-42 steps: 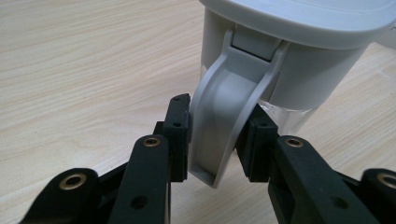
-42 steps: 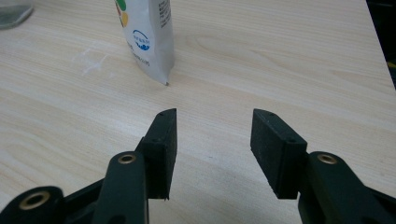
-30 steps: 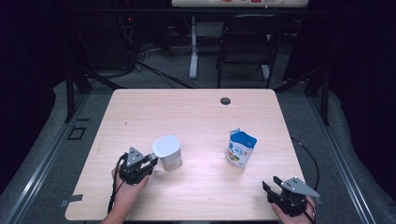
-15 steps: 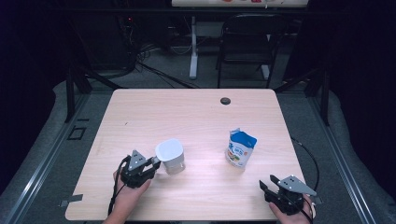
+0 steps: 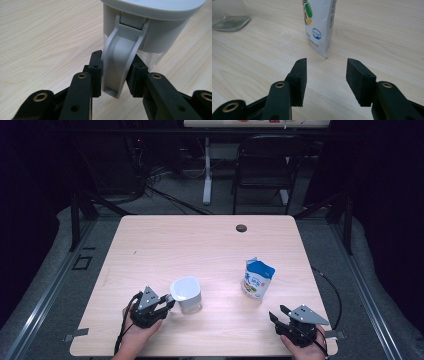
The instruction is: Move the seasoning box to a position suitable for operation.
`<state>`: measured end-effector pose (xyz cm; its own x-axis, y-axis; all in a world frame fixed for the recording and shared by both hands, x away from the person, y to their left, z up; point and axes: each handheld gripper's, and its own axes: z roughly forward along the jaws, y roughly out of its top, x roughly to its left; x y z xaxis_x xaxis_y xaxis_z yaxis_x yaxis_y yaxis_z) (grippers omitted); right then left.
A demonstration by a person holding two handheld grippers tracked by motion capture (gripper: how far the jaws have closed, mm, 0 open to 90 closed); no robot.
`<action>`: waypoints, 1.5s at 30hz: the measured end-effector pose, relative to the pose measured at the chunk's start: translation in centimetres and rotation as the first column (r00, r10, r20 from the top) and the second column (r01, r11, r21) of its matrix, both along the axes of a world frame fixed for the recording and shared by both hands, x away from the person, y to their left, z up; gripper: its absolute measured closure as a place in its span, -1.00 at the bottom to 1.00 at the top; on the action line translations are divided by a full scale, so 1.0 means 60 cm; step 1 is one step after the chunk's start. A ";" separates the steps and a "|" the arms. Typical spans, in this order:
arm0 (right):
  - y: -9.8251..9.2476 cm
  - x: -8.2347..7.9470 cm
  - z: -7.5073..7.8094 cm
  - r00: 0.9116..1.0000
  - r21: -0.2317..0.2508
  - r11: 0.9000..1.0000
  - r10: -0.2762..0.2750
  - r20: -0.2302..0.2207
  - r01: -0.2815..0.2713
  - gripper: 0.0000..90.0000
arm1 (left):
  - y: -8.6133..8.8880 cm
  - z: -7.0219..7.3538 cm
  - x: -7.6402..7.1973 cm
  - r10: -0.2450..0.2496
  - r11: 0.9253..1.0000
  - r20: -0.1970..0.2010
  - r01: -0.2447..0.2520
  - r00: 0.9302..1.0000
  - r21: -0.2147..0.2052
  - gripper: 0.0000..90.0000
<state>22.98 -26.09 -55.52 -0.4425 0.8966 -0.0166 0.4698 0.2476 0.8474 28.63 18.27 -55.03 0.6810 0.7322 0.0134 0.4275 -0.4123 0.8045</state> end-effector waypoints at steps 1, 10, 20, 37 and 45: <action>0.002 0.002 0.001 1.000 -0.002 1.000 0.012 0.002 -0.012 0.16 | -0.002 0.000 -0.002 -0.008 1.000 -0.001 0.008 1.000 -0.002 0.54; 0.014 0.006 0.003 0.999 -0.012 0.999 0.044 0.009 -0.044 0.28 | -0.012 0.002 -0.018 -0.085 0.996 -0.009 0.085 0.996 0.005 0.54; 0.031 0.008 0.013 0.995 -0.064 0.993 0.098 0.004 -0.097 0.27 | -0.016 0.003 -0.028 -0.146 0.989 -0.012 0.146 0.989 0.009 0.54; 0.093 0.016 0.063 0.979 -0.065 0.977 0.204 -0.013 -0.205 0.56 | -0.015 0.002 -0.037 -0.176 0.984 -0.024 0.176 0.984 -0.010 0.52; 0.150 0.048 0.109 0.967 -0.051 0.967 0.250 0.035 -0.249 0.58 | -0.022 0.004 -0.038 -0.211 0.977 -0.014 0.211 0.977 0.015 0.54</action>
<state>25.86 -17.11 -48.98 -0.6502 0.7558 -0.0779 0.3531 0.3914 0.8498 26.34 16.93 -54.82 0.8204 0.5715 0.0145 0.3393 -0.5072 0.7923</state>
